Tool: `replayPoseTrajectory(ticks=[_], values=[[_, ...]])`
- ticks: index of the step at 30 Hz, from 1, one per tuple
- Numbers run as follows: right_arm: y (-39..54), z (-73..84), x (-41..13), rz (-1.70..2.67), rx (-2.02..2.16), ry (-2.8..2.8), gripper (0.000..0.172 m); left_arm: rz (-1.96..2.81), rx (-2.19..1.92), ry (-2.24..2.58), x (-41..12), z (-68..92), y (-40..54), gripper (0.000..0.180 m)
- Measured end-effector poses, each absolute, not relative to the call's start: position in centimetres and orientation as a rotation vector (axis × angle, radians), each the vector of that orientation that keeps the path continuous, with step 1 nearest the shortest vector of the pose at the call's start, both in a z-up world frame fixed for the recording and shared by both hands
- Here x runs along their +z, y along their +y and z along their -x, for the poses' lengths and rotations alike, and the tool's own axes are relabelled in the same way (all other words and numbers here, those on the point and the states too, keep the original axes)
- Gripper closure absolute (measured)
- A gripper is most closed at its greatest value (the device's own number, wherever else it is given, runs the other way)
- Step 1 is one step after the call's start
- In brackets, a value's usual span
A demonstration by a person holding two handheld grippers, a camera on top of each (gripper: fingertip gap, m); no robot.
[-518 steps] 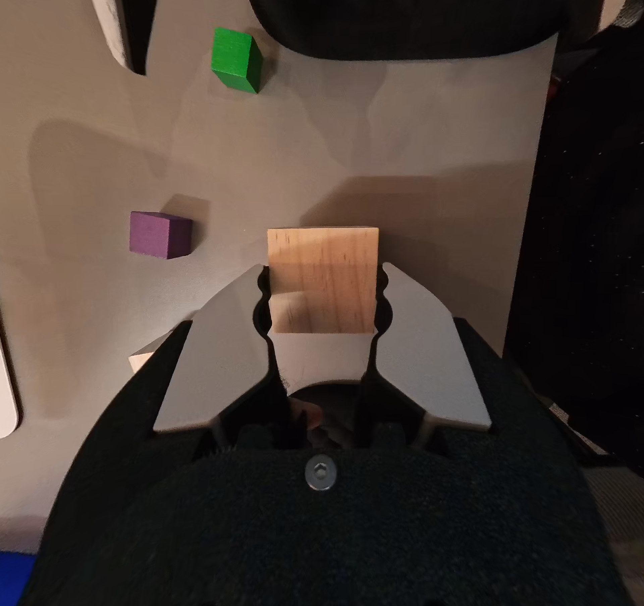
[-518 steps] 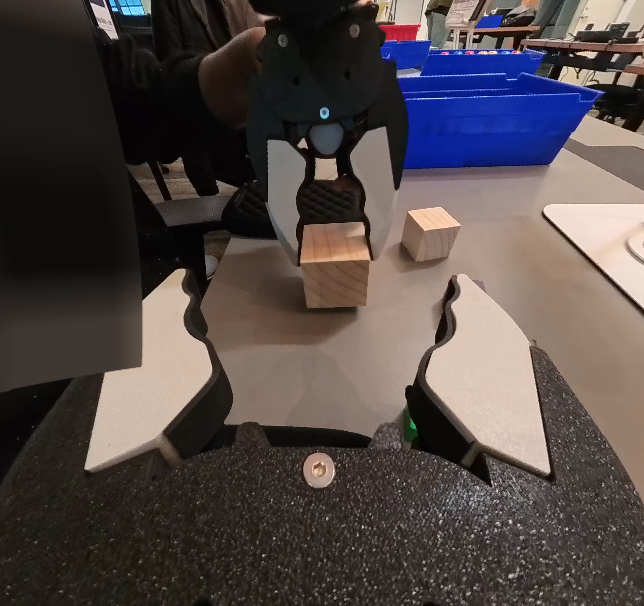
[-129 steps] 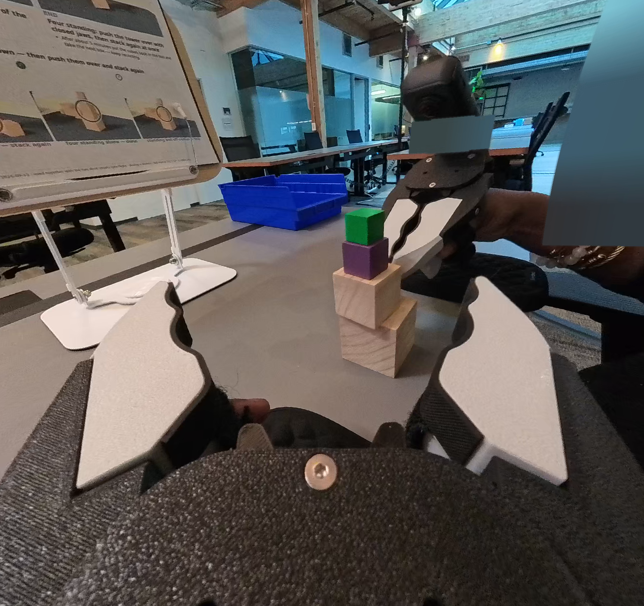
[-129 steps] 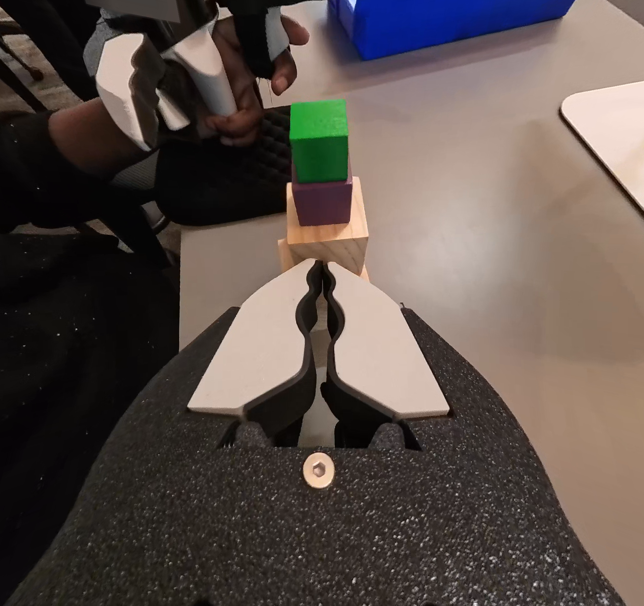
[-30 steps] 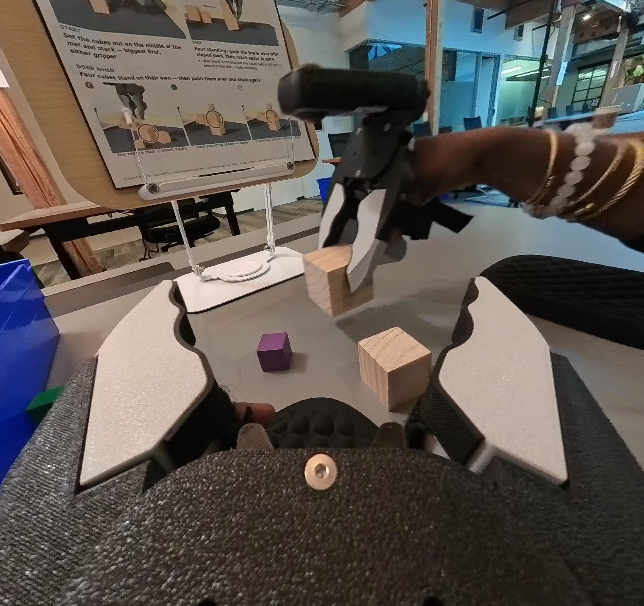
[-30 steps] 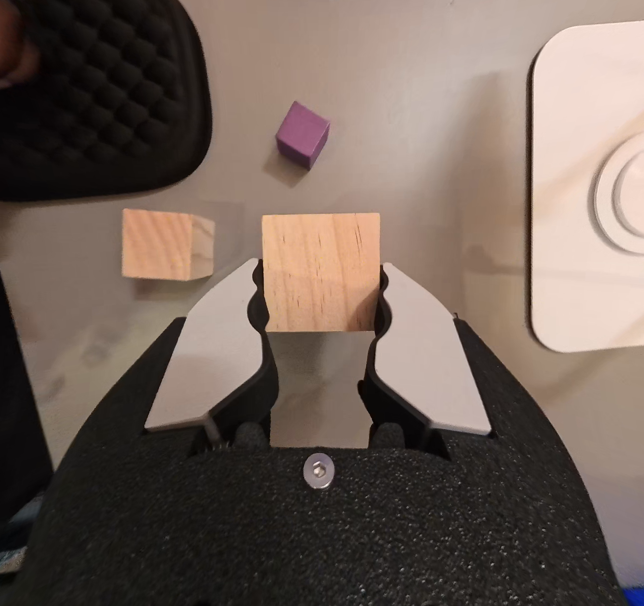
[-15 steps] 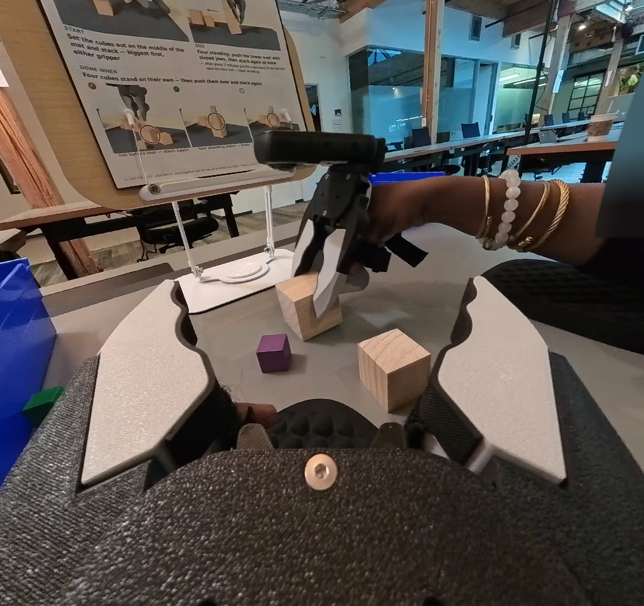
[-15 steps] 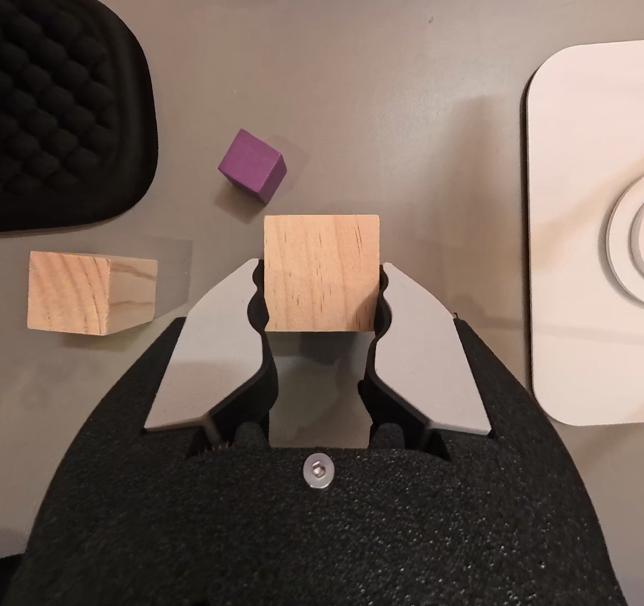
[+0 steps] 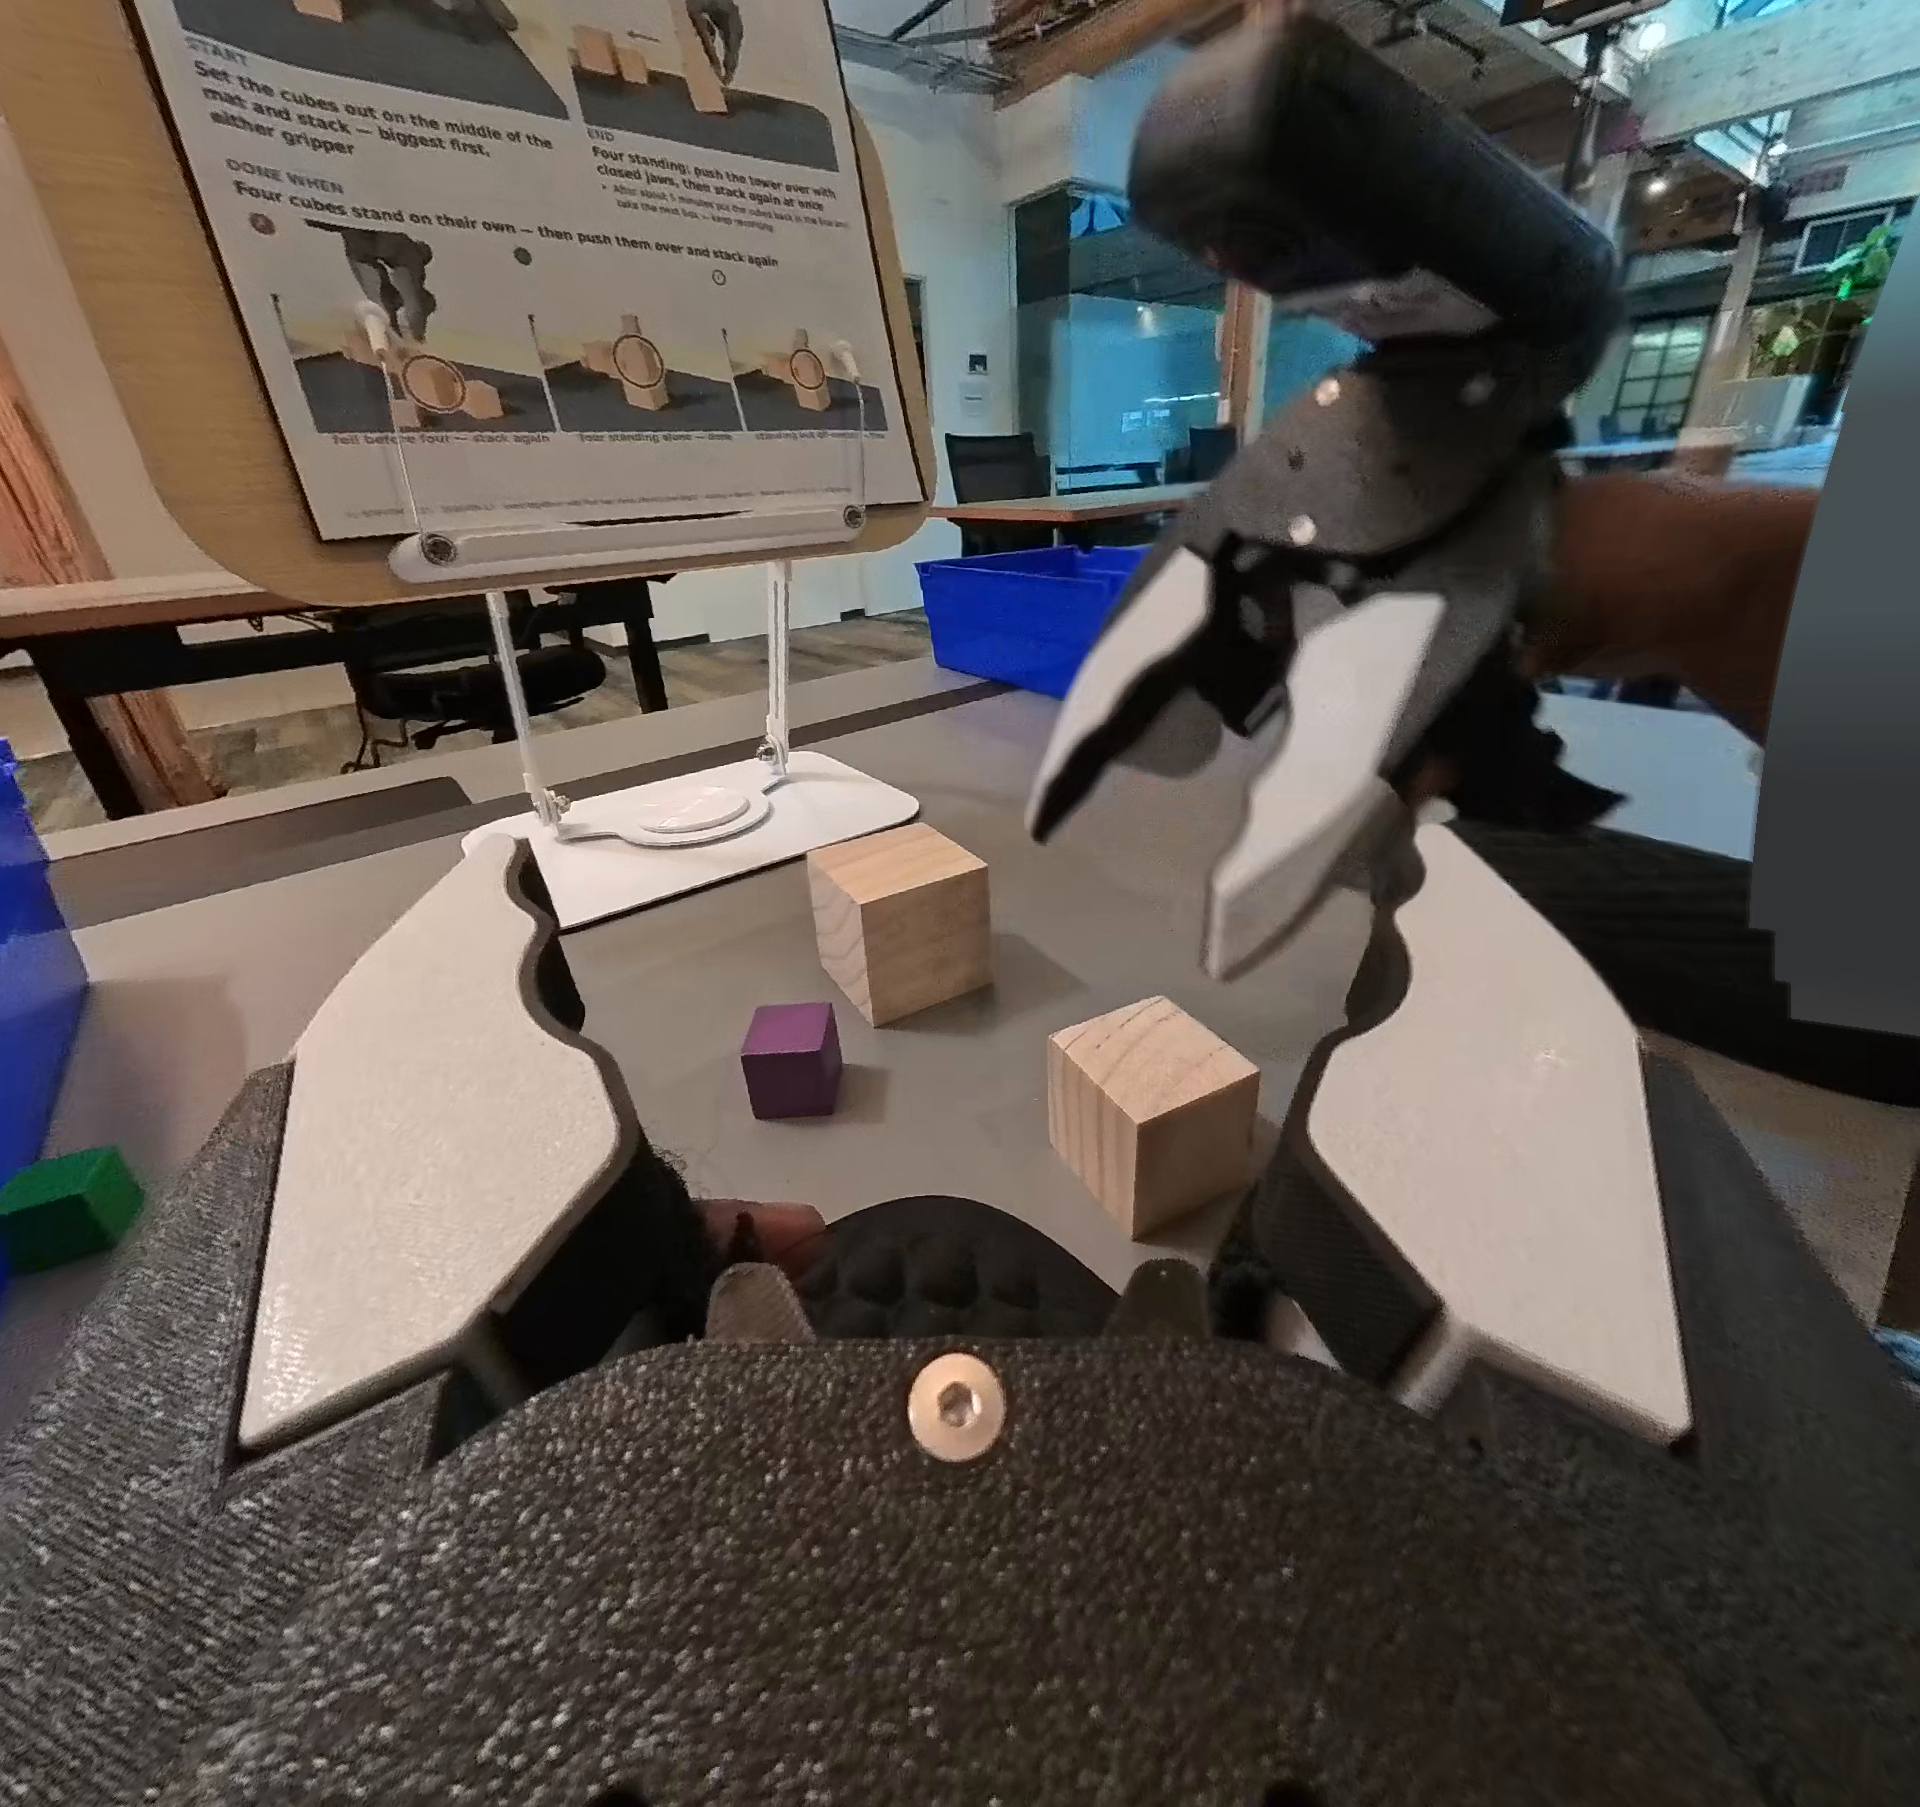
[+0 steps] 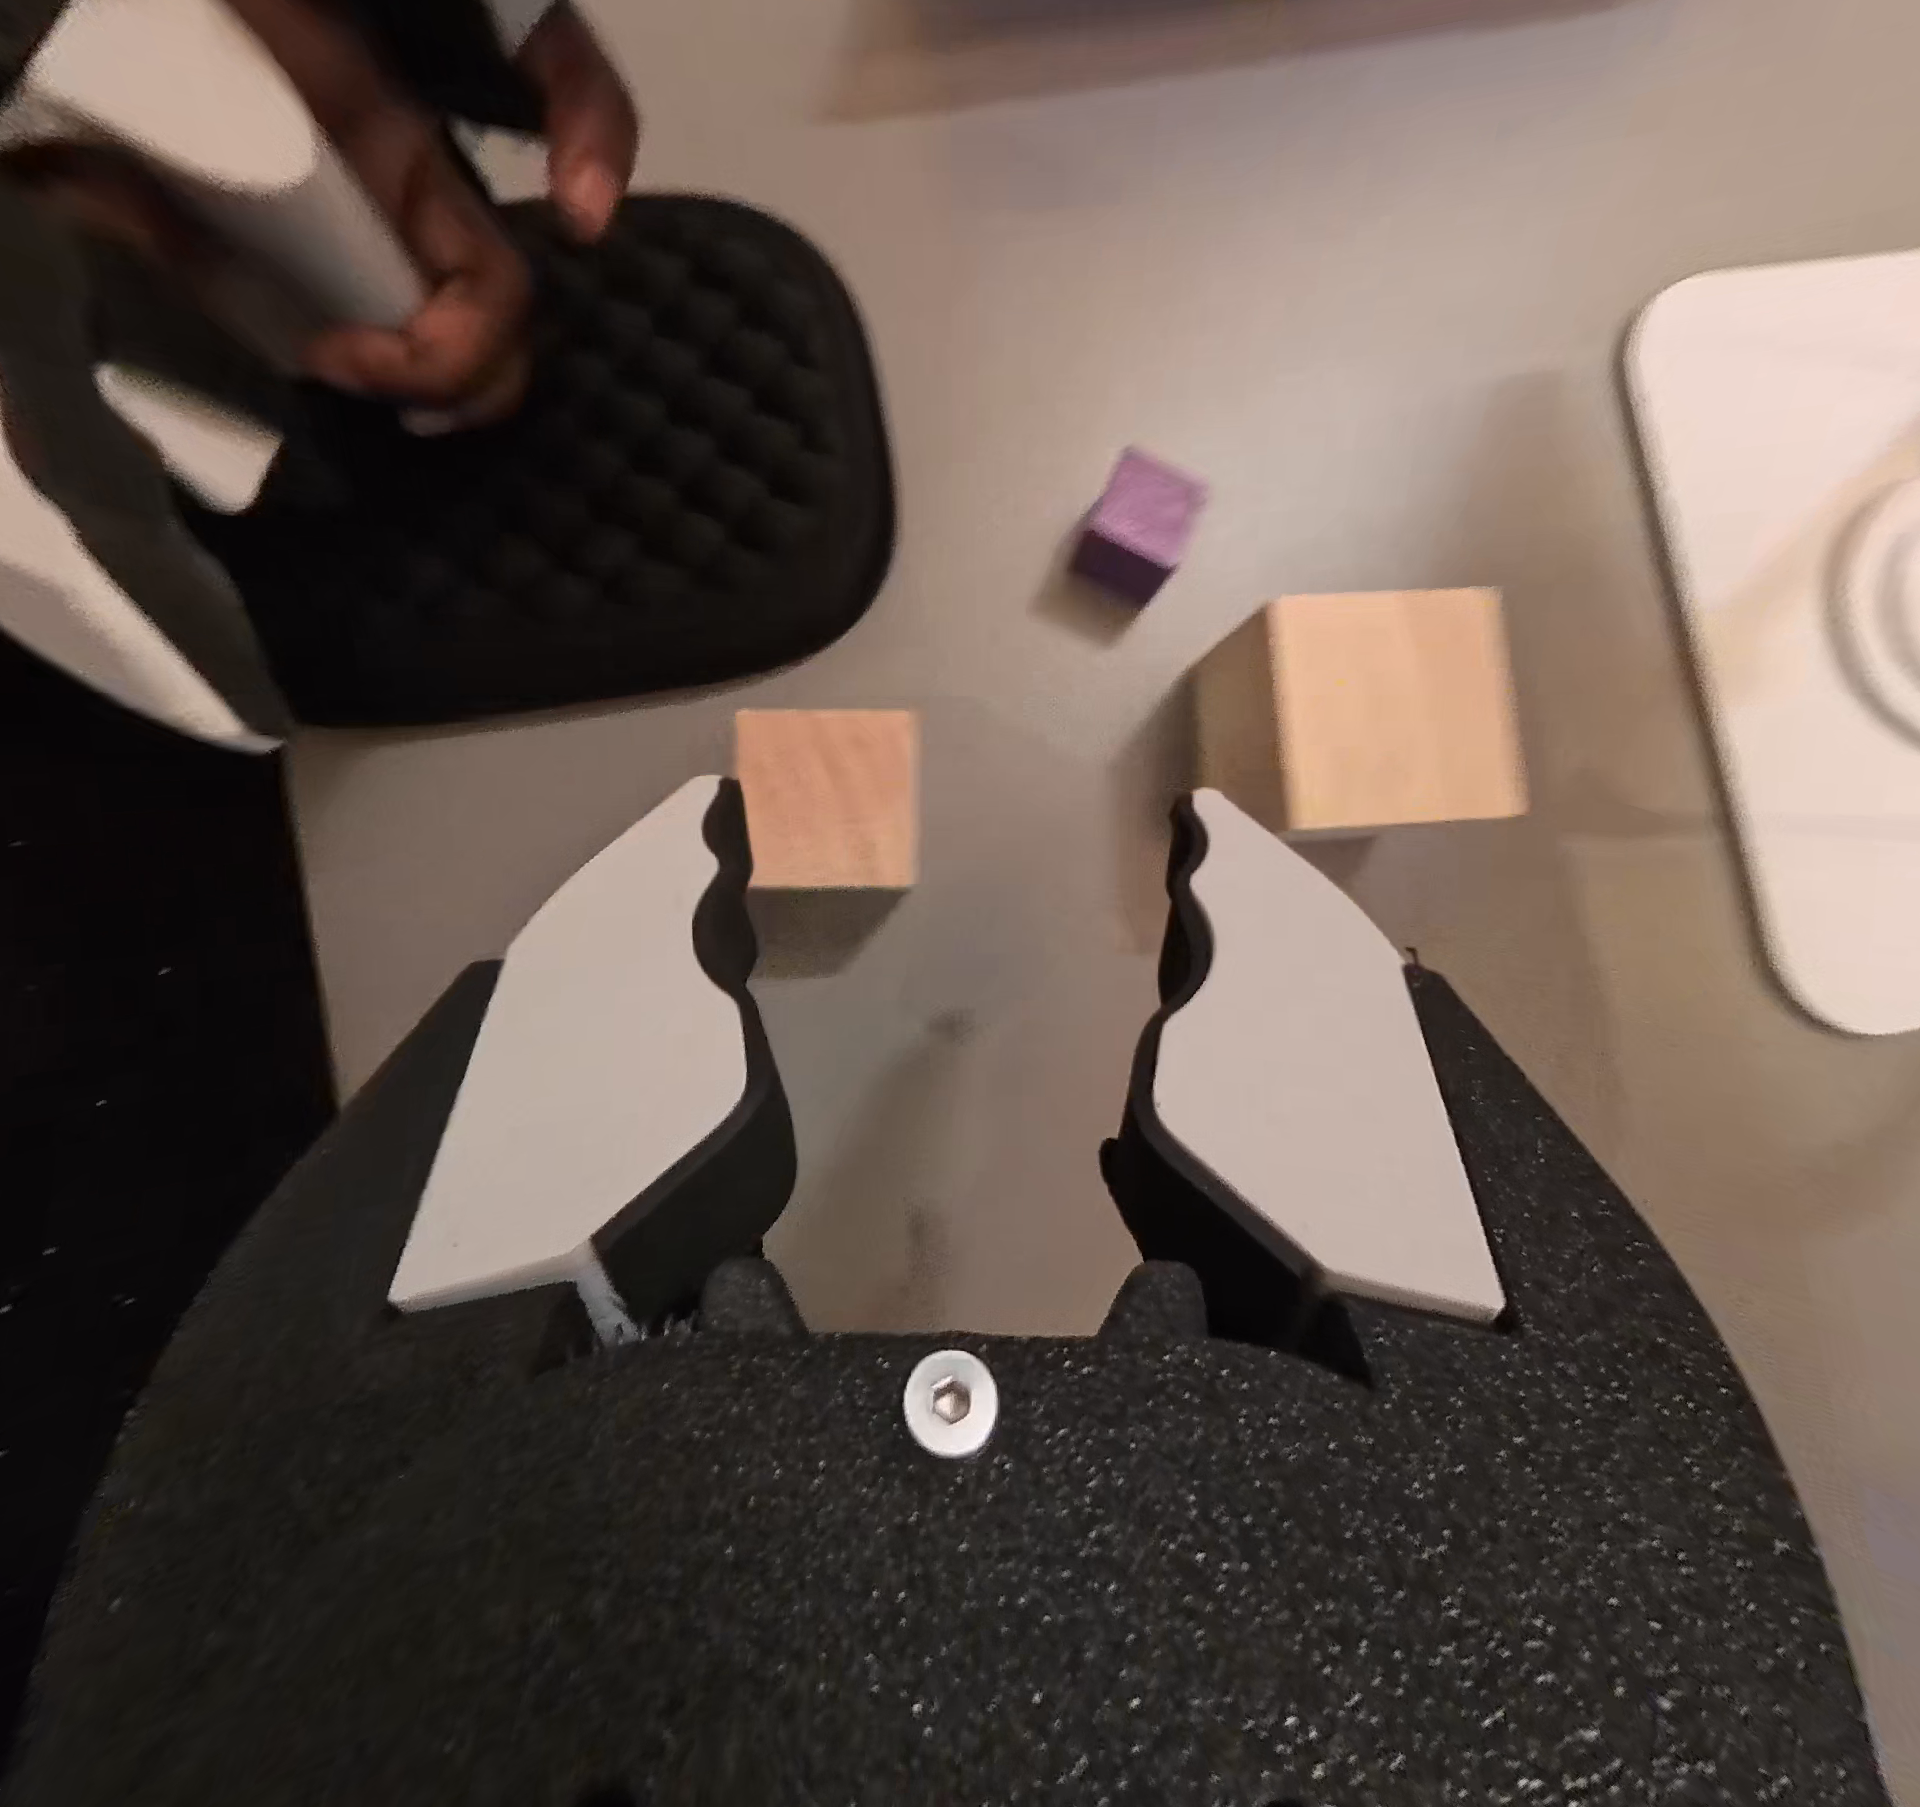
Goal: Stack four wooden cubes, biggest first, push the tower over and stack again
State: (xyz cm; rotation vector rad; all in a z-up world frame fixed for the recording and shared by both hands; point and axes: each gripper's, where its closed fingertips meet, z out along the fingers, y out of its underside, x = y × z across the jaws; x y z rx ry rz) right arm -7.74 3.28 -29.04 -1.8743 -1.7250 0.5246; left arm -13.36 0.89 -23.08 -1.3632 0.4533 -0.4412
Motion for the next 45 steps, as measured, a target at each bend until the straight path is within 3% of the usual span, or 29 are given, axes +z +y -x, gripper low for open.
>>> replayPoseTrajectory(ticks=[6,13,18,32,45], values=[[0.8,8.1,-33.5,1.993,0.552,-1.784,0.096,1.370,-0.414,0.474,-23.3,13.1,0.9,0.037],[0.4,8.6,-34.3,2.001,0.582,-1.820,0.127,1.370,-0.395,0.491,-23.3,12.9,0.8,0.037],[0.9,8.5,-33.7,1.971,0.604,-1.838,0.127,1.379,-0.407,0.483,-23.4,13.0,1.0,0.037],[8.2,8.9,-25.3,1.778,0.686,-1.786,0.127,1.380,-0.401,0.485,-23.4,12.9,1.0,0.037],[12.3,9.2,-28.1,1.850,0.633,-1.830,0.127,1.383,-0.403,0.481,-23.4,13.0,1.0,0.038]])
